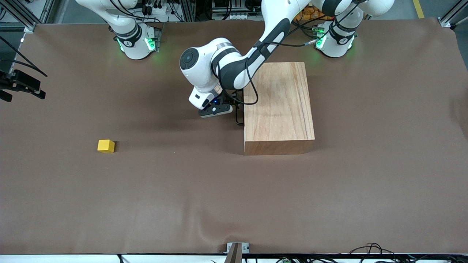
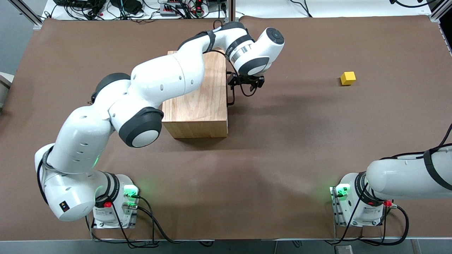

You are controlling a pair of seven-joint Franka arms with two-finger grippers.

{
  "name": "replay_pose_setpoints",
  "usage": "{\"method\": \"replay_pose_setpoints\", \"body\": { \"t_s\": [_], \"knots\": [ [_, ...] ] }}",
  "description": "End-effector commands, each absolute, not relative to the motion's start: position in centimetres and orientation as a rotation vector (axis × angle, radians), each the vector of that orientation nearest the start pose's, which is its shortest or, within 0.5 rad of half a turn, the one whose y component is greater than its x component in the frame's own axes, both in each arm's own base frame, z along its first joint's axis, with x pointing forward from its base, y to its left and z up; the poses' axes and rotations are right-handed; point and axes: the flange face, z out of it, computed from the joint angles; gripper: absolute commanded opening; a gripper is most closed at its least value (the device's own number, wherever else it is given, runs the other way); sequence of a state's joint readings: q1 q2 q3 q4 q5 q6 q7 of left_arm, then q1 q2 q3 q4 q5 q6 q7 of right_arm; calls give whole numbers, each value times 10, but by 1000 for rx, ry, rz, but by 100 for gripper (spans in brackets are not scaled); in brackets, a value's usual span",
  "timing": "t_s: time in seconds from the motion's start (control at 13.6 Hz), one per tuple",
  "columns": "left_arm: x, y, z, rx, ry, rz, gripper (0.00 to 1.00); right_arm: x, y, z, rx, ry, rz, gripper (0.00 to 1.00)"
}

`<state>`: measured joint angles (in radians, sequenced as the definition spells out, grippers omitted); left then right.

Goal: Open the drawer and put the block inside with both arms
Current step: 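Pull the drawer handle outward with the left gripper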

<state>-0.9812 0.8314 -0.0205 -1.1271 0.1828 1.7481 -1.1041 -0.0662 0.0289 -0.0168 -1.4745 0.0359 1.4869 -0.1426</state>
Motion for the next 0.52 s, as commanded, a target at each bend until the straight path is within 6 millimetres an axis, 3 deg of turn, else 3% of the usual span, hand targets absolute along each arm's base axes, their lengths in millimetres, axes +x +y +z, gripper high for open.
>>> {"method": "replay_pose_setpoints", "body": {
  "t_s": [0.0,0.44],
  "knots": [
    [420,-621,293,-2898,-83,-111,100,553,-45,650,-3104,-79,20,100],
    [414,-627,291,-2918,-67,-118,100,553,-50,649,-3104,-67,24,100]
  ]
}}
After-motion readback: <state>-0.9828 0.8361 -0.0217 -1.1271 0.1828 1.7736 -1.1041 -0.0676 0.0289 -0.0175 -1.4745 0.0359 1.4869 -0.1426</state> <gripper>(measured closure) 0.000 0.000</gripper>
